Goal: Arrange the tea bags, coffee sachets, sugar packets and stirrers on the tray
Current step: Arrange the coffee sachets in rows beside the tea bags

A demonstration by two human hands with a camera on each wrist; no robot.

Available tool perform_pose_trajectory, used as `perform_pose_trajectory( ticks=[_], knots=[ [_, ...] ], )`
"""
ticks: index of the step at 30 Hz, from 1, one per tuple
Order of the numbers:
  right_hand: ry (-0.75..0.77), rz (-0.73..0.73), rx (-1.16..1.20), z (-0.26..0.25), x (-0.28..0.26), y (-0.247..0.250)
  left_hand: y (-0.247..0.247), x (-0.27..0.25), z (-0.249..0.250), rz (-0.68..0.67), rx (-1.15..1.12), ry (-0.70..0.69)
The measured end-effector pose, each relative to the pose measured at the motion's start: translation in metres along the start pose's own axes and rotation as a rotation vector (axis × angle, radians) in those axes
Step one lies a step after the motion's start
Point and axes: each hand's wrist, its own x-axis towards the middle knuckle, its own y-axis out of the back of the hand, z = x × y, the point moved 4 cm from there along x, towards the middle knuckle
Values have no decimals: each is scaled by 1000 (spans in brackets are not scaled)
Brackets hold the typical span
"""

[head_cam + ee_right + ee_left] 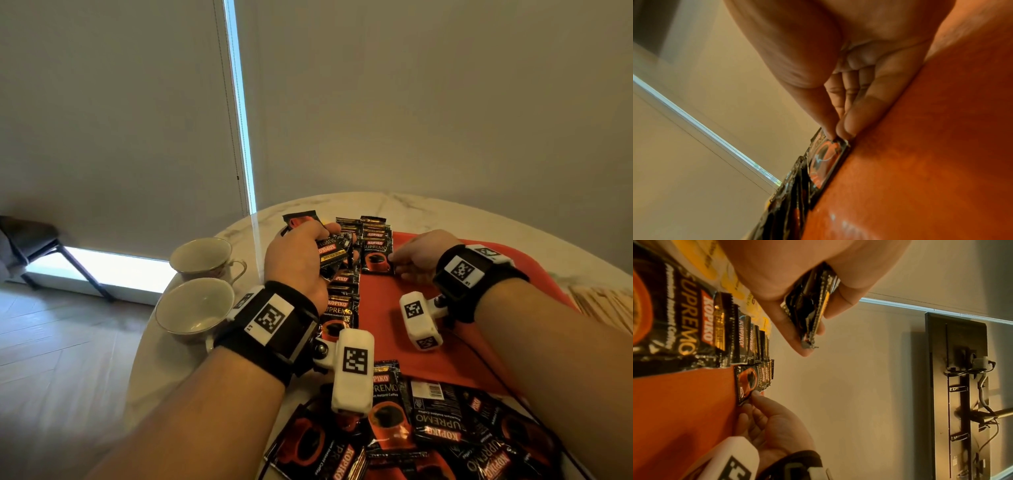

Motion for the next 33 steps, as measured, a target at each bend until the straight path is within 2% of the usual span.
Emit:
perform_pose_trajectory(
  ticks=[6, 11, 16, 19, 21, 24, 27, 29, 33],
  knots=[
    [2, 17, -23, -1, 3, -1, -1, 1, -1, -14, 2, -15],
    [-5, -32, -28, -1, 2, -1, -2, 1, -2, -29, 28, -12],
    [-5, -82, 173, 0, -11, 3, 0, 1, -4, -35, 24, 38],
    [90, -139, 358, -7, -28, 4, -1, 2, -5, -19, 107, 39],
    [156, -263, 415, -13, -42, 0, -2, 1, -8, -49, 168, 34],
    [259, -437, 389, -25, -61, -6, -7, -4, -10, -163, 237, -8],
    [352, -427, 392, -35, -71, -5, -10, -9, -9, -215, 306, -78],
    [356, -378, 444, -36, -73, -5, -11, -11, -7, -188, 251, -58],
    [305, -356, 625, -36, -74, -11, -4, -6, -3, -55, -45, 12]
  ],
)
